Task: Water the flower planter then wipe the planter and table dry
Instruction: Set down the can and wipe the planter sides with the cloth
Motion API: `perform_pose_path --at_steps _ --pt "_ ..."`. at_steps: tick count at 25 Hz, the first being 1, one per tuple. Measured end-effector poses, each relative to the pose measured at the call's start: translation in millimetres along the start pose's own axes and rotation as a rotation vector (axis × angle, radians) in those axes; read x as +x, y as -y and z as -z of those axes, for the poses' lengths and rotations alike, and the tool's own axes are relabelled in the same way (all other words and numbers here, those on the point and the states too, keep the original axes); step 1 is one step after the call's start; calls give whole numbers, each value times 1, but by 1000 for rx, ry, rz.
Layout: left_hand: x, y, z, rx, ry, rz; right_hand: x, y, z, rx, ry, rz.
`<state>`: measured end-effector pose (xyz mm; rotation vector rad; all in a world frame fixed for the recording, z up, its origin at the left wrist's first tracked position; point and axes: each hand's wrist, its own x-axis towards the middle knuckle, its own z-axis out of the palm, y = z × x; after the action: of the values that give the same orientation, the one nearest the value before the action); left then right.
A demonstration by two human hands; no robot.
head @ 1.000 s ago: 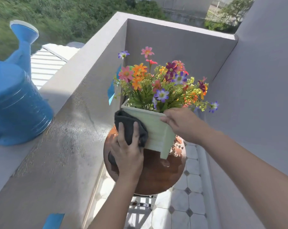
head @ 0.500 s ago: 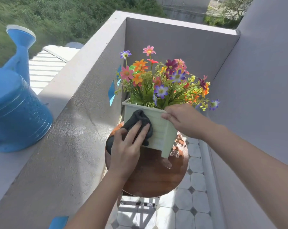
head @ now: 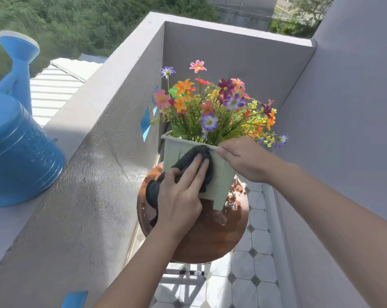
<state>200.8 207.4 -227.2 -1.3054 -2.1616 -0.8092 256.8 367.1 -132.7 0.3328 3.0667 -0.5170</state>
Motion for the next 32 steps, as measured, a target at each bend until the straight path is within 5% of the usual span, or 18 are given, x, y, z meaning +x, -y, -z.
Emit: perform_pose_path --at_steps 2,5,9,12,19,23,29,32 --pt "-1 6 0 49 23 -87 1 -1 0 1 -9 1" --pt "0 5 -1 32 12 116 2 -1 2 12 -11 0" --pt "-2 2 -6 35 102 -138 3 -4 2 9 -24 -10" --pt "3 0 -3 1 30 19 4 -5 3 25 -29 -13" --pt "-23 19 -12 47 230 -381 4 -9 10 63 -27 -58" --pt "-4 11 -12 122 118 -146 8 -8 12 61 -27 -50" --pt "-28 27 -26 96 192 -656 8 -10 16 104 -20 -93" --pt "-23 57 -10 139 79 -573 10 -10 16 103 -21 -82"
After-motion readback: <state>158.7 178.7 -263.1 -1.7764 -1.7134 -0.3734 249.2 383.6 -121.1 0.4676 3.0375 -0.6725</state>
